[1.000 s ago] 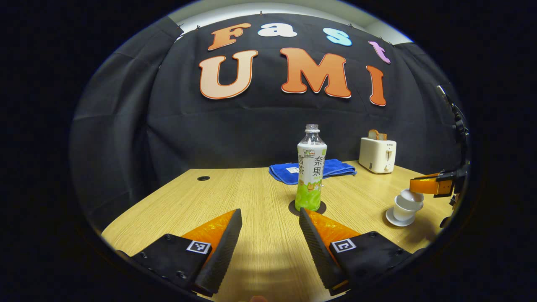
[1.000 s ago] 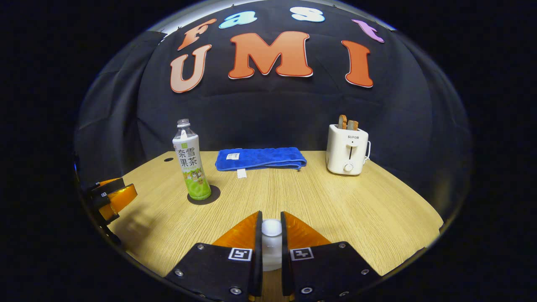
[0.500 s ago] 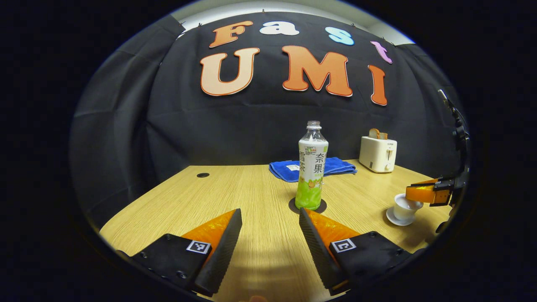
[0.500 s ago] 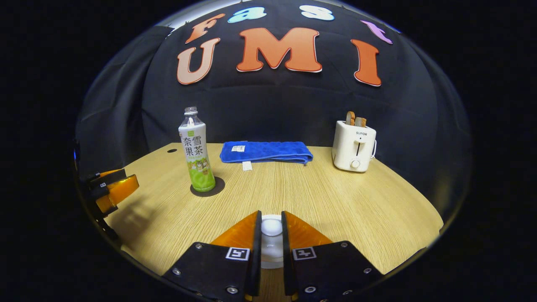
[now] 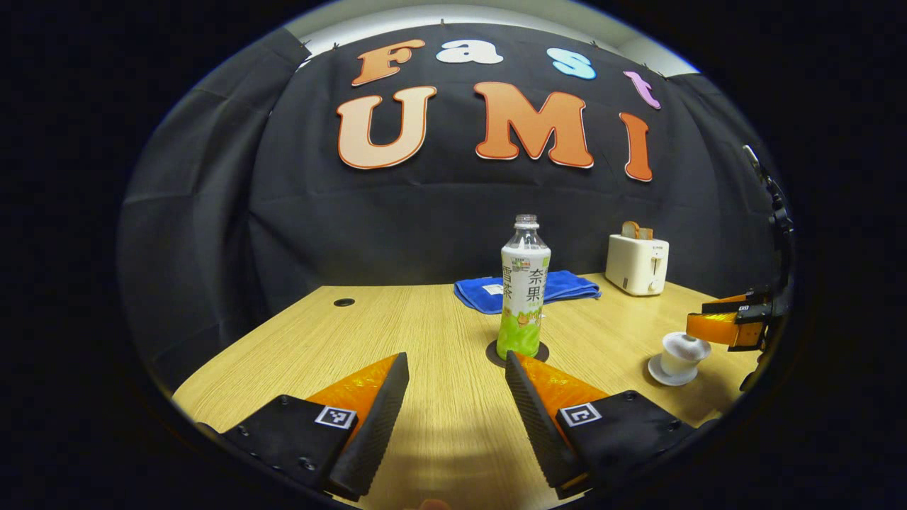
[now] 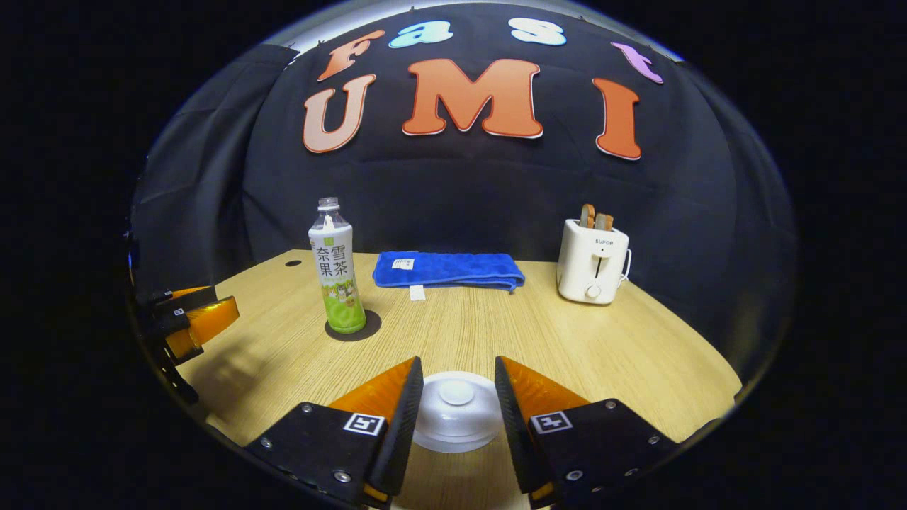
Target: Open the teacup lid with one hand, grasp the water bottle and pour water into the teacup with the other hand; after pouring, place the water bottle on the coaster and then close the teacup lid.
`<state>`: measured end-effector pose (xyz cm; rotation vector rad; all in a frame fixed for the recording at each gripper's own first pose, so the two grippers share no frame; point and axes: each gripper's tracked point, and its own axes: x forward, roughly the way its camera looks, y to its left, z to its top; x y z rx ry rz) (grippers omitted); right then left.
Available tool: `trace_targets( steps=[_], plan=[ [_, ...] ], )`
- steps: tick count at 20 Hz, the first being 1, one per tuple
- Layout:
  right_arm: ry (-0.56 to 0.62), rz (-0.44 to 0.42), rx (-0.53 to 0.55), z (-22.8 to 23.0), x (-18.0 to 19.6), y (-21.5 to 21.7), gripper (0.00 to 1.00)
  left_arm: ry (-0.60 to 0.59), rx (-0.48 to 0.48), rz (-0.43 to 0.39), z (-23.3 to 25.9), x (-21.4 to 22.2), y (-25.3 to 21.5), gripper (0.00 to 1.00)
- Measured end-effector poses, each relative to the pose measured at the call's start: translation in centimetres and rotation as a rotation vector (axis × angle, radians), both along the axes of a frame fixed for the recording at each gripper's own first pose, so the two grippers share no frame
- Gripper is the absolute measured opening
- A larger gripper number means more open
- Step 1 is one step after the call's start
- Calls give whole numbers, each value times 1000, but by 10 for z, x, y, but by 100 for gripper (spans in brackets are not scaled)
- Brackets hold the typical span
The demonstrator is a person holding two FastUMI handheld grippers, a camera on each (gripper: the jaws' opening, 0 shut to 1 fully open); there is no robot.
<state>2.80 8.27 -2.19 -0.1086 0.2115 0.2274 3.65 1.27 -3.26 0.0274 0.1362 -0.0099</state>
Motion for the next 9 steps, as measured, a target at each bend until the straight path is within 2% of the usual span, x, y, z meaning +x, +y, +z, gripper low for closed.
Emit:
trace_targets(
  steps=[4, 6, 7, 9],
  plan=[
    [-57, -39, 4, 24, -7, -20, 75, -27, -5, 21, 15, -2, 8, 89],
    [-89, -59, 6, 36, -10, -31, 80, -45, -1, 29, 24, -5, 12, 89],
    [-104, -71, 2, 41, -11, -37, 81, -55, 4, 32, 30, -4, 14, 85],
    [-123, -91, -7, 47, -14, -48, 87, -72, 17, 39, 41, -7, 17, 89]
  ],
)
